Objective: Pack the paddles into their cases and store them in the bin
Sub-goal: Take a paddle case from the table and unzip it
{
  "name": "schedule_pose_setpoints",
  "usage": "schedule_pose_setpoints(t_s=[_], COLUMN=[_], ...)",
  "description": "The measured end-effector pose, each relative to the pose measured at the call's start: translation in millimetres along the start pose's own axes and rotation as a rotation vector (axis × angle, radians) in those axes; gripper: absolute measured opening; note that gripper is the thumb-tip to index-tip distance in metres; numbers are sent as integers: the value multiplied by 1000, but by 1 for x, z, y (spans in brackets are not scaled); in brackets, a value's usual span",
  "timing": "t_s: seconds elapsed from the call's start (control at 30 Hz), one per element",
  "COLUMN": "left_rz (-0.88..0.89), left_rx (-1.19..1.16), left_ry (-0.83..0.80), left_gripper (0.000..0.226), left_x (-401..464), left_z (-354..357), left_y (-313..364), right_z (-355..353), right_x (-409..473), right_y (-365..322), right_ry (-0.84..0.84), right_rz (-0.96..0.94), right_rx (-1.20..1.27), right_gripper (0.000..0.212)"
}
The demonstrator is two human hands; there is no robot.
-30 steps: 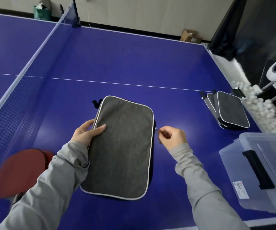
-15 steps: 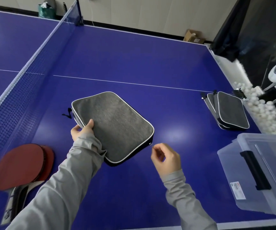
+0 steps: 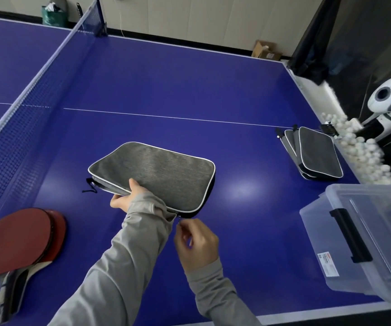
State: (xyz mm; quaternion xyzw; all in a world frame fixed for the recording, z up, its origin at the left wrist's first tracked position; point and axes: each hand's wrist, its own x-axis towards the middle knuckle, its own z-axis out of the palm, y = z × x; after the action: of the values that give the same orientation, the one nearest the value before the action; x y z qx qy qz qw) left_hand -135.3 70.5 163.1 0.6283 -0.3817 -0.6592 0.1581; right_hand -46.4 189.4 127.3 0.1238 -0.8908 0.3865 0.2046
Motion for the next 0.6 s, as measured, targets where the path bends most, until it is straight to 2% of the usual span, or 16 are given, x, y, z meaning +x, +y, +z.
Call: schedule_pose_setpoints(t_s=[0.2,0.3,0.33,0.4,0.47,0.53,0.6], left_rz=[26,139,185,275,335,356,344], left_rx=[-42,-45,-31,22,77,121,165], left_ry=[-37,-108,-138,-217,-338,-505,-674], left_gripper=[37,47,49,43,37,29,21], left_x=[10,23,29,44,59,68,72], left_z=[1,-5,-9,-18,-26,-33,-36], left_y=[-5,-8,-9,-10,-12,-16,-22], right_z=[0,-12,-17,-30,-40,-47,-48], right_x=[-2,-1,3,15,32,48,58], right_y=[7,20,29,52,76,96,107], right_ry=[-69,-79,-27,109,173,69,-141], right_rz=[-32,49,110,300,536,719,869], right_rx=[30,97,130,194,278,354,524], right_gripper=[6,24,22,6,9,11,9])
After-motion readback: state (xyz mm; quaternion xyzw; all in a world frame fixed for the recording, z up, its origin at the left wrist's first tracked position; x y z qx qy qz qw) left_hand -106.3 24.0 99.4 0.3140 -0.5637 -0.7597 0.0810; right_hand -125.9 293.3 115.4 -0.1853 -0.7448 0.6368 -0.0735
